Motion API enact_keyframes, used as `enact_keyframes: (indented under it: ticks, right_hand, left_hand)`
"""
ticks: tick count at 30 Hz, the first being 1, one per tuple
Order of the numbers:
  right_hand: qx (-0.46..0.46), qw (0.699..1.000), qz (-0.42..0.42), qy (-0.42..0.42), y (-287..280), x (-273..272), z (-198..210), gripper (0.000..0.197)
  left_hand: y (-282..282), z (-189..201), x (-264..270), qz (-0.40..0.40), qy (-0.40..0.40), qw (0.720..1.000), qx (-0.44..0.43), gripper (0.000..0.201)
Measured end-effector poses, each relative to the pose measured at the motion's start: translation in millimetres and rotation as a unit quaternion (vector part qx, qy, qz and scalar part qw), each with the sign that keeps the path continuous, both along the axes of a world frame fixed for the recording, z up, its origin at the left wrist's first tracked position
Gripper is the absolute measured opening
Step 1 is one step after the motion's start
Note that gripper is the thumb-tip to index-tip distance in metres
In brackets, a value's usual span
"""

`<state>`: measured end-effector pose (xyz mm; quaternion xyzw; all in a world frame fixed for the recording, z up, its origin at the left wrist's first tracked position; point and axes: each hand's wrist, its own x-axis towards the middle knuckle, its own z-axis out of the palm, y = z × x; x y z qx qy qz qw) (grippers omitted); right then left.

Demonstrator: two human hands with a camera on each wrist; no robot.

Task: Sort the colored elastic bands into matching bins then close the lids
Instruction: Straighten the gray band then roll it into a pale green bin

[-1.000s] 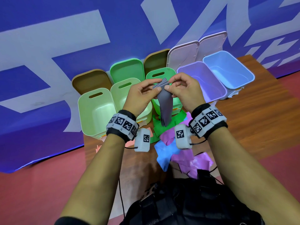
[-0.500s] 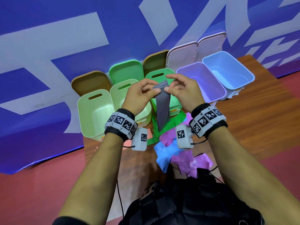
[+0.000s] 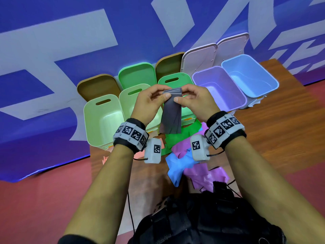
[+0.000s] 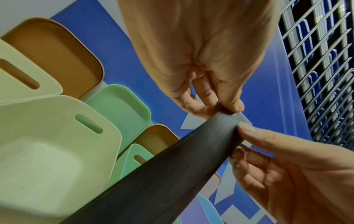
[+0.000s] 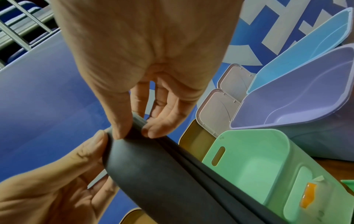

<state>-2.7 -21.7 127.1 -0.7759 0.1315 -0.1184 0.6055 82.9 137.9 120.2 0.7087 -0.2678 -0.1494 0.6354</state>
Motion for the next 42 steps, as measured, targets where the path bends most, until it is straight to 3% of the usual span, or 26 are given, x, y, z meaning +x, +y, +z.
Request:
enact_keyframes:
  ticks: [5, 10, 14, 19, 34, 42]
  right_hand:
    - [0.003, 1.0, 0.001, -0.012, 2.2, 0.0, 0.6, 0.01]
    - [0.017, 1.0, -0.012, -0.021, 2.1, 0.1, 8.6, 0.015]
    - [0.034, 0.999, -0.007, -0.037, 0.0, 1.4, 19.0, 0.02]
    - [0.015, 0.998, 0.017, -0.053, 3.0, 4.5, 28.7, 0.016]
    - [-0.005, 0.999, 0.026, -0.023, -10.1, 15.3, 27.8, 0.018]
    - [0.037, 0.999, 0.016, -0.019, 7.0, 22.1, 21.8, 0.022]
  left_hand:
    - [-2.2, -2.3, -1.1, 0.016, 0.026, 0.999, -0.022, 0.026]
    - [-3.5, -8.4, -0.7, 0.034, 0.017, 0.999, 0.018, 0.022]
    - [-8.0, -13.0, -9.2, -0.016, 0.092, 0.995, 0.029, 0.042]
    - [-23.9, -18.9, -17.8, -0.039, 0.078, 0.994, 0.066, 0.069]
    - [-39.0, -35.3, -25.2, 0.077, 0.056, 0.991, 0.096, 0.058]
    - [-1.0, -47.5, -36.1, 0.113, 0.067, 0.982, 0.137, 0.053]
